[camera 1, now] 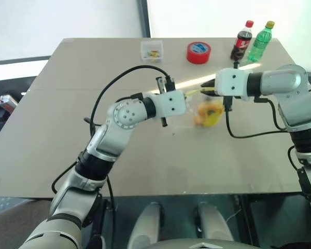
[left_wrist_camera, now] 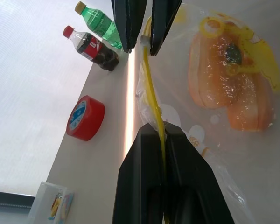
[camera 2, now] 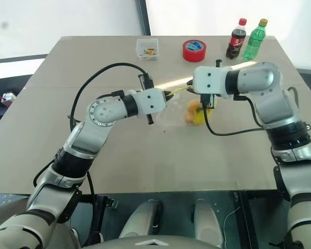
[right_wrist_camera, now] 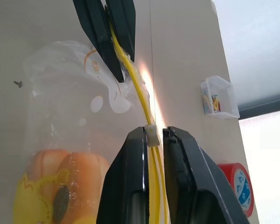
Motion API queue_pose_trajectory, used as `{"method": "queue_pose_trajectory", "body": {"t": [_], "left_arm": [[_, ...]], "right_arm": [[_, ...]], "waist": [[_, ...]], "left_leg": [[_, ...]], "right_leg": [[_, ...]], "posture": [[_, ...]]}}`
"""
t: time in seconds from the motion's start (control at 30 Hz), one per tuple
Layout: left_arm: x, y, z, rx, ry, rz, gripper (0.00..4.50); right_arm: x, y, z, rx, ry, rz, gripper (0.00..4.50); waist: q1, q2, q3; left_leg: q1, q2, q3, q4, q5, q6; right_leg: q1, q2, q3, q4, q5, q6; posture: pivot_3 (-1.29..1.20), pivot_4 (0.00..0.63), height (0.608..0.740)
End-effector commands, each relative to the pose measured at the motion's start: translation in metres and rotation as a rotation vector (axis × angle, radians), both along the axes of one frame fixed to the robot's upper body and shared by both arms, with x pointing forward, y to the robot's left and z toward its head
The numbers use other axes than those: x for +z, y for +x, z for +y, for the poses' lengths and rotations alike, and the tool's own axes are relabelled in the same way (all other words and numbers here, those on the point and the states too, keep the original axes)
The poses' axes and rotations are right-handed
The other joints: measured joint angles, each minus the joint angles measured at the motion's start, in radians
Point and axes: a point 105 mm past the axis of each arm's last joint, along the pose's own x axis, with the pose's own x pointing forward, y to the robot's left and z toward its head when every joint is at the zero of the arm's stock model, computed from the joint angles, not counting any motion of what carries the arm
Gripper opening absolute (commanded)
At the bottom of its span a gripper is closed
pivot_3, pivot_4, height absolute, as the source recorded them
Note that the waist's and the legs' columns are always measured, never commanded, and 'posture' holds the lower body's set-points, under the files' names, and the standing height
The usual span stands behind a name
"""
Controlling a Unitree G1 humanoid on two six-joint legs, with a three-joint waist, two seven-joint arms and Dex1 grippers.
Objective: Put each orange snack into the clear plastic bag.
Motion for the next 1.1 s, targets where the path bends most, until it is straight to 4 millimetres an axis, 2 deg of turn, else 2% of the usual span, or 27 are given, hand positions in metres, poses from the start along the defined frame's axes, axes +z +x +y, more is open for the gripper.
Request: {"method": "queue_pose_trajectory", "body": {"t": [0.03,0.23,0.57,0.73,0.87,1.0,1.1], "left_arm": [[0.01,-0.003,-0.001,-0.007,-0.011,-0.047,0.0],[0.011,-0.002,0.0,-0.004,-0.013,-0.054,0.0],[0.014,0.01,0.013,0.034,0.011,-0.093,0.0],[0.017,0.019,0.012,0.035,0.004,-0.116,0.0],[0.042,0.043,0.014,0.106,-0.036,-0.238,0.0],[0.089,0.063,0.023,0.184,-0.116,-0.414,0.0],[0.101,0.064,0.027,0.185,-0.162,-0.447,0.0]], "right_arm": [[0.017,-0.003,-0.002,0.006,0.013,-0.063,0.05],[0.015,0.001,-0.007,-0.021,0.009,-0.062,0.05],[0.012,0.02,-0.066,-0.237,-0.07,-0.067,0.05],[0.016,0.022,-0.072,-0.272,-0.058,-0.083,0.05],[0.038,0.034,-0.059,-0.294,0.058,-0.204,0.05],[0.07,0.047,-0.071,-0.398,0.149,-0.346,0.05],[0.08,0.046,-0.078,-0.427,0.173,-0.375,0.05]], "waist": [[0.0,0.0,0.0],[0.0,0.0,0.0],[0.001,0.0,0.0],[-0.001,0.0,0.0],[-0.001,0.0,0.0],[0.001,0.0,0.0],[0.001,0.0,0.0]], "left_leg": [[0.0,0.0,0.0,0.0,0.0,0.0],[0.0,0.0,0.0,0.0,0.0,0.0],[0.0,0.0,0.0,0.0,0.0,0.0],[0.0,0.0,0.0,0.0,0.0,0.0],[0.0,0.0,0.0,0.0,0.0,0.0],[0.0,-0.001,0.0,0.0,0.0,0.0],[-0.002,-0.001,0.001,-0.001,0.0,-0.001]], "right_leg": [[0.0,0.0,0.0,0.0,0.0,0.0],[0.0,0.0,0.0,0.0,0.0,0.0],[0.0,0.0,0.0,0.0,0.0,0.0],[0.0,0.0,0.0,0.0,0.0,0.0],[0.0,0.0,0.0,0.0,0.0,0.0],[-0.001,0.0,0.0,0.001,0.0,0.0],[-0.002,-0.001,0.0,-0.001,0.0,0.0]], "posture": [[0.0,0.15,0.74],[0.0,0.15,0.74],[0.0,0.15,0.74],[0.0,0.15,0.74],[0.0,0.15,0.74],[0.0,0.15,0.74],[0.0,0.15,0.74]]}}
